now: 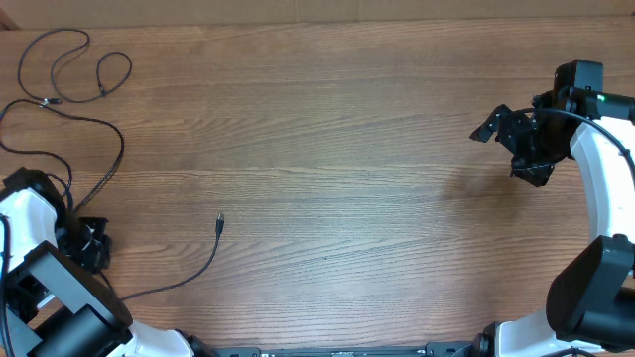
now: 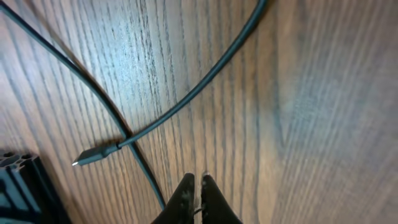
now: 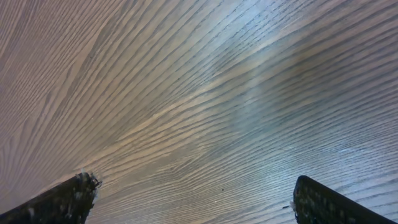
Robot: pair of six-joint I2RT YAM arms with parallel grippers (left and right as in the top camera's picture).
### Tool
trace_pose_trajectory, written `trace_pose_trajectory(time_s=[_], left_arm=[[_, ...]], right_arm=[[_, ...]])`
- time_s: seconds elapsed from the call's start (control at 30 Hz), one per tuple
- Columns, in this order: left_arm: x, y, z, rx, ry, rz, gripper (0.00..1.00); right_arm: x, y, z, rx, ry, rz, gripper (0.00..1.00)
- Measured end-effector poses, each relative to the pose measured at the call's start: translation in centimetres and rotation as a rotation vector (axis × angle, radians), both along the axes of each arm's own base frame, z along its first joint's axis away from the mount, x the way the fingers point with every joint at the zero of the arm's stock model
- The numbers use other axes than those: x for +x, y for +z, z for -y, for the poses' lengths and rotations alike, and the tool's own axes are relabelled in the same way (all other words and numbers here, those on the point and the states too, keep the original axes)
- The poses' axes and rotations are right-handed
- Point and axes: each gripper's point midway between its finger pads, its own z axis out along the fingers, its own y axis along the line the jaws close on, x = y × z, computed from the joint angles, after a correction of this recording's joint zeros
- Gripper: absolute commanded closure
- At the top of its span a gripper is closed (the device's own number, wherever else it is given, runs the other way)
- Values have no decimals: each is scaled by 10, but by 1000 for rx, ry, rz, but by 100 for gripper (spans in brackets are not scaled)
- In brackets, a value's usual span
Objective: Untangle cables
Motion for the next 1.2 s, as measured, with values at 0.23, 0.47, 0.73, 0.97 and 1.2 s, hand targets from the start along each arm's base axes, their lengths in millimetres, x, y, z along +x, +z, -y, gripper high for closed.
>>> trace_pose_trajectory(time_s=[0.23, 0.47, 0.73, 0.97, 1.2], left_arm=[[17, 9, 8, -81, -109, 84, 0], [59, 34, 42, -212, -422, 318, 0], [105, 136, 143, -22, -958, 625, 0], [90, 213, 238, 115, -1333, 885, 0], [66, 227, 259, 147, -1434, 917, 1]], right_arm=[[0, 0, 0, 0, 0, 0, 0], [0, 0, 0, 0, 0, 0, 0], [0, 0, 0, 0, 0, 1, 0], [-8, 3, -15, 92, -14, -35, 0], [-7, 35, -64, 373, 173, 89, 0]])
